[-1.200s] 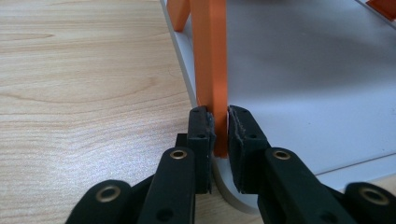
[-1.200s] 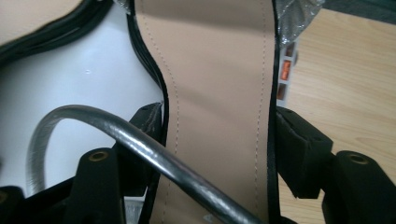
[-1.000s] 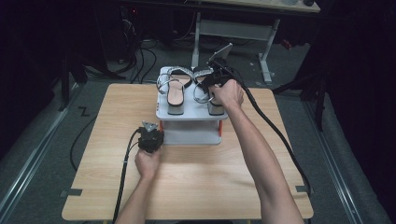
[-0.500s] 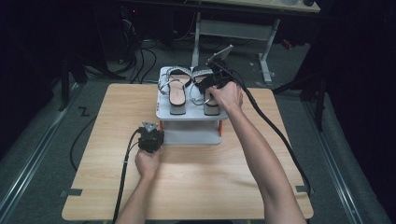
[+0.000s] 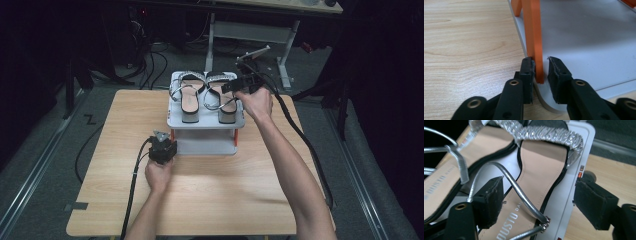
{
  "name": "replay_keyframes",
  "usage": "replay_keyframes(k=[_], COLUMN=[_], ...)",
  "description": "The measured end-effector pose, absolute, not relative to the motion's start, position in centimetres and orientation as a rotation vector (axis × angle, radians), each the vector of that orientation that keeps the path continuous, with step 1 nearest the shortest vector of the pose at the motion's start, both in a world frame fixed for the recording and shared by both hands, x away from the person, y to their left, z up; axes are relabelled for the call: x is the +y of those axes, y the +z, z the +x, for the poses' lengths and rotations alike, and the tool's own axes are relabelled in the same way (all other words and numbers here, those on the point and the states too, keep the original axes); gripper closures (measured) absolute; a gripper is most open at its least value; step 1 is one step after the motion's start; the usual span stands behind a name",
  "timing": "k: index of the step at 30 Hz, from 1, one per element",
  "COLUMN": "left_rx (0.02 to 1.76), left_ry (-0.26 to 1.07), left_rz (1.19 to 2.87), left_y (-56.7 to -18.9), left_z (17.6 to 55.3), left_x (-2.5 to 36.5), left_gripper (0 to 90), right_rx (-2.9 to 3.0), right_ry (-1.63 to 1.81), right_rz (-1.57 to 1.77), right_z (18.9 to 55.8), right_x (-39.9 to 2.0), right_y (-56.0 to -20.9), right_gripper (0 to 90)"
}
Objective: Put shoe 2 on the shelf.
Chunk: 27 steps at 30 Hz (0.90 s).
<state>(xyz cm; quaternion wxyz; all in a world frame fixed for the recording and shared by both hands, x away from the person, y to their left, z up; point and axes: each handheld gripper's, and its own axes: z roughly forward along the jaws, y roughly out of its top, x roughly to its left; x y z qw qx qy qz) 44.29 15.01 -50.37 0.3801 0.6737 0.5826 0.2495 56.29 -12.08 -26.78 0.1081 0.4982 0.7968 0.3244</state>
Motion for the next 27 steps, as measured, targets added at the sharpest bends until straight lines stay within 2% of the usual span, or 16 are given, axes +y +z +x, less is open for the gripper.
replay_keyframes(k=[2, 7, 11, 18, 22, 27], left_rx=[1.485, 1.481, 1.473, 1.476, 1.486, 1.486], left_ry=[0.631, 0.626, 0.623, 0.618, 0.617, 0.621], left_rz=[1.721, 1.73, 1.745, 1.75, 1.755, 1.752], left_y=[-50.4, -50.4, -50.4, -50.4, -50.4, -50.4], left_z=[44.3, 44.3, 44.3, 44.3, 44.4, 44.3], left_x=[15.0, 15.0, 15.0, 15.0, 15.0, 14.9], left_gripper=[71.5, 69.5, 66.7, 59.8, 52.4, 48.9], right_rx=[2.333, 2.288, 2.258, 2.174, 2.13, 2.105], right_ry=[0.995, 1.06, 1.101, 1.151, 1.198, 1.226], right_rz=[1.449, 1.349, 1.296, 1.223, 1.218, 1.226], right_z=[56.0, 54.8, 54.0, 52.4, 51.5, 50.6], right_x=[-12.7, -14.5, -16.0, -18.7, -20.3, -22.3], right_y=[-26.8, -26.8, -27.2, -28.0, -28.5, -29.8], right_gripper=[28.0, 44.3, 51.0, 51.1, 50.7, 50.3])
